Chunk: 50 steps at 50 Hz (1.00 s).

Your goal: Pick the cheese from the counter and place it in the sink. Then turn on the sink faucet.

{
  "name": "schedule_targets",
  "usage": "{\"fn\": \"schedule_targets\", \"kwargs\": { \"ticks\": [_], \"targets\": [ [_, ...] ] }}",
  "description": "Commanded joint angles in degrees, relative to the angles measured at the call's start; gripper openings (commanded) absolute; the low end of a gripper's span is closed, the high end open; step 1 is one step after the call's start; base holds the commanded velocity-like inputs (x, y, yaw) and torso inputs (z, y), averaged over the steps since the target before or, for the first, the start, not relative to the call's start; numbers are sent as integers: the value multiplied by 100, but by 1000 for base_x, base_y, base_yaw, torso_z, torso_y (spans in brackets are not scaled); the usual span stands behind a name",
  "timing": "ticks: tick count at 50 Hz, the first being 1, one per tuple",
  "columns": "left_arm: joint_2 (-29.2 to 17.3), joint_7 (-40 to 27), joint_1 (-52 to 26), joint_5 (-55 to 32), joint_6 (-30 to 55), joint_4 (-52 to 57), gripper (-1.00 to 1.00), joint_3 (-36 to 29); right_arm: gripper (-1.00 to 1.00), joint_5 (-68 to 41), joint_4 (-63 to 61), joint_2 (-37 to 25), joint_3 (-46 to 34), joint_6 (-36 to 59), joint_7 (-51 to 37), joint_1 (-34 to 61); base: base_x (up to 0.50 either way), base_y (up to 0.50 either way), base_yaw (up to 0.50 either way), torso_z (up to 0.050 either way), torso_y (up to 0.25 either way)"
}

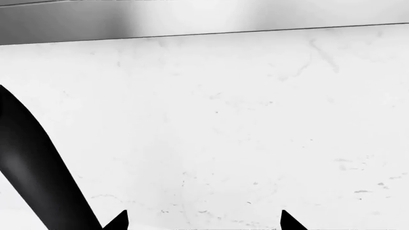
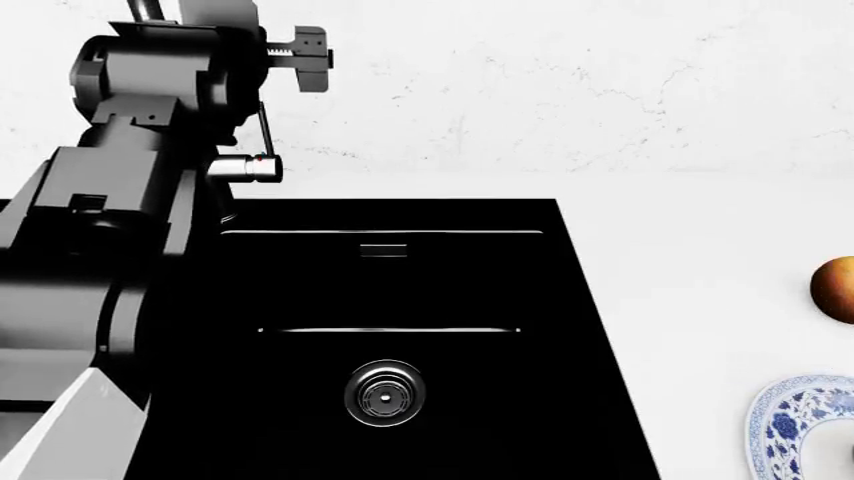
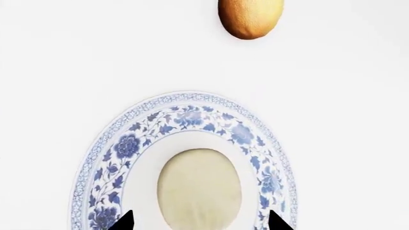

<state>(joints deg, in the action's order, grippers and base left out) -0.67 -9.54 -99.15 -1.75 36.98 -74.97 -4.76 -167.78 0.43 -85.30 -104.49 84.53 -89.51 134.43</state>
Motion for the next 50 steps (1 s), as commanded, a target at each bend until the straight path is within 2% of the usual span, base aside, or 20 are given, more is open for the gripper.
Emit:
{"fn": "schedule_targets", "kwargs": {
  "ticks": [1, 18, 19, 31, 50],
  "targets": [
    [-4, 0, 26, 16, -1, 0, 100, 19, 100, 386, 38, -9, 446, -50, 421, -219, 0, 0, 0, 0, 0],
    [-9, 2, 72, 34, -21, 0, 100, 43, 100, 1589, 96, 80, 737, -267, 1695, -844, 0, 0, 0, 0, 0],
    [-6, 7, 84, 42, -23, 0, 100, 34, 100, 1880, 47, 36, 753, -337, 2032, -951, 0, 0, 0, 0, 0],
    [-20, 10, 101, 43, -24, 0, 100, 56, 100, 2866, -63, -29, 815, -656, 3184, -1328, 0, 0, 0, 0, 0],
    [-24, 7, 96, 62, -19, 0, 100, 91, 100, 2765, 34, -203, 758, -607, 2858, -1512, 0, 0, 0, 0, 0]
  ]
}}
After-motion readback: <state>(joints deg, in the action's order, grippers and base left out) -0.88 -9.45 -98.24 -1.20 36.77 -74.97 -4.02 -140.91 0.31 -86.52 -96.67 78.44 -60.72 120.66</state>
